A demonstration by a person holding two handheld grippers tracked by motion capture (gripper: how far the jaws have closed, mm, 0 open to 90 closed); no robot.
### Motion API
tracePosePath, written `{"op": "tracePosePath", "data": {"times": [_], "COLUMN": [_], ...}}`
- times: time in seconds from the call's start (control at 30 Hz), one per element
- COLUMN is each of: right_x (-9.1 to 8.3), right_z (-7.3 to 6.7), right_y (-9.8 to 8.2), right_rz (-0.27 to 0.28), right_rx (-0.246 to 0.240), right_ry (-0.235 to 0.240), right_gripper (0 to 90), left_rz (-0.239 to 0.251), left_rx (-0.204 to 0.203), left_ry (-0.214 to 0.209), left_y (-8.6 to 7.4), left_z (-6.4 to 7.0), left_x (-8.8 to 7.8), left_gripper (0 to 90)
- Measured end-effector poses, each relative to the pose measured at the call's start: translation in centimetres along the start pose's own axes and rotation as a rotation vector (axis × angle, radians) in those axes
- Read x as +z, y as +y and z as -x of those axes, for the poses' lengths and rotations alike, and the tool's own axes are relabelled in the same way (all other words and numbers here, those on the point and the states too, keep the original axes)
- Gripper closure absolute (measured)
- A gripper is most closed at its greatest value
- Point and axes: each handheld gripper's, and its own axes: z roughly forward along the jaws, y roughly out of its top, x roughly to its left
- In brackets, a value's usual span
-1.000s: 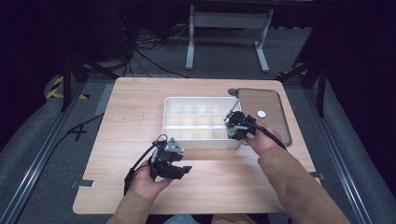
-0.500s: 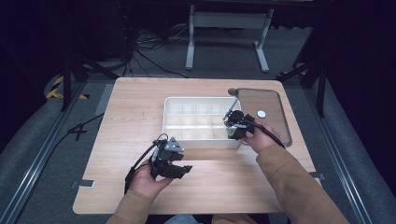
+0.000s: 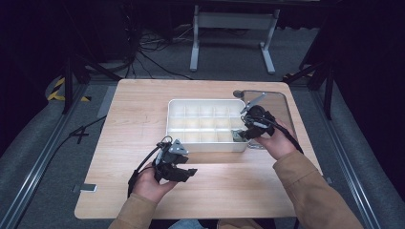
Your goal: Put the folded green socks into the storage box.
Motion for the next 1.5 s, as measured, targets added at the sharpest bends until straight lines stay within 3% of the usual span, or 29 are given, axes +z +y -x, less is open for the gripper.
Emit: {"op": "tracePosePath", "data": {"times": [0.2, 0.37, 0.73, 1.0, 1.13, 1.37, 1.5], "right_x": [-2.5, -3.9, -5.0, -5.0, -5.0, -5.3, -4.7], "right_z": [0.2, -0.1, -1.3, -2.8, -3.4, -4.2, -4.6], "right_y": [-1.2, -2.3, -3.2, -4.7, -5.3, -6.0, -6.4], "right_rz": [0.132, 0.194, 0.248, 0.283, 0.284, 0.323, 0.335], "right_rx": [0.028, 0.035, 0.012, -0.022, -0.034, -0.037, -0.059], "right_ry": [0.044, 0.07, 0.115, 0.21, 0.221, 0.255, 0.23], "right_gripper": [51.3, 49.4, 48.2, 46.7, 44.5, 43.9, 45.4], "left_rz": [0.021, 0.032, 0.04, 0.037, 0.045, 0.043, 0.041], "left_rx": [-0.016, -0.018, -0.021, -0.017, -0.03, -0.015, -0.007], "left_ry": [-0.002, 0.008, 0.014, 0.026, 0.022, 0.017, 0.019], "left_y": [-0.2, -0.2, -0.4, -0.9, -0.9, -0.6, -0.6], "left_z": [-0.6, -0.6, -0.5, -0.5, -0.4, -0.2, -0.2], "left_x": [-0.8, -1.1, -1.7, -2.3, -2.4, -2.5, -2.5], "left_gripper": [45.5, 45.5, 45.5, 45.5, 45.5, 45.4, 45.4]}}
